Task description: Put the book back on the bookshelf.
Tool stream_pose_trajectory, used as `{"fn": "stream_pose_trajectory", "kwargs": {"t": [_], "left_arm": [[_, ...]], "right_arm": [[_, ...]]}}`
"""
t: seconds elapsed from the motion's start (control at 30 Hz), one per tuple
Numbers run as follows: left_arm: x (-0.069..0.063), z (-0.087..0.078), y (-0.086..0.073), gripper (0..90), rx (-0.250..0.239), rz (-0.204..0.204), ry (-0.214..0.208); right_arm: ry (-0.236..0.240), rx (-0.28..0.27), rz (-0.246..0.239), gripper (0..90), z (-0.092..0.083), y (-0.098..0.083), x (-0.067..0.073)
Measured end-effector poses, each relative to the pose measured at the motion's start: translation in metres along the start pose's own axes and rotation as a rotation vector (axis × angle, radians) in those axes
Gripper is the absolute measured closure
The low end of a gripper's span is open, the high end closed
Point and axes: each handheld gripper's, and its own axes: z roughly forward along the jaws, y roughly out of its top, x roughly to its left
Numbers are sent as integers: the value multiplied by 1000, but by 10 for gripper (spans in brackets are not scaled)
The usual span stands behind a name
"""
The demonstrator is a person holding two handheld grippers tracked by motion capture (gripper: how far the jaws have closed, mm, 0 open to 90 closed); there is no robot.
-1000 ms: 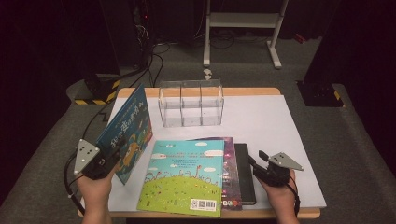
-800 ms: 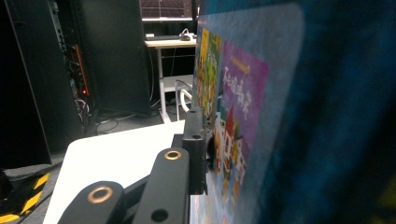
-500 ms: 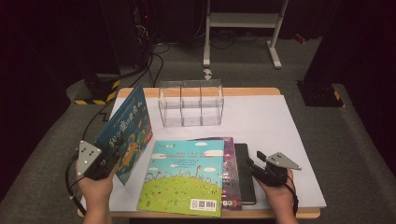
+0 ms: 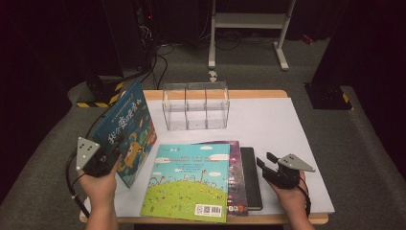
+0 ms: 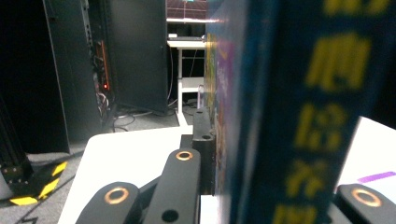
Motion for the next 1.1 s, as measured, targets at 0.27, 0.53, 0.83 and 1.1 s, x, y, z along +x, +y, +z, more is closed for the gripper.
{"fn": "stream_pose_trajectory", "kwargs": {"t": [0.27, 0.53, 0.83, 1.1], "left_arm": [[-22, 5, 28, 831, 7, 1, -5], [-53, 36, 43, 831, 21, 7, -63], [-77, 91, 33, 831, 16, -9, -75], [-86, 133, 16, 831, -1, 23, -30]], "right_arm": [[30, -33, 2, 502, -11, -3, -8], [34, -52, 20, 504, -17, 0, -6], [36, -46, 30, 505, -17, -2, -6], [32, -58, 27, 508, -21, -1, -8]]}}
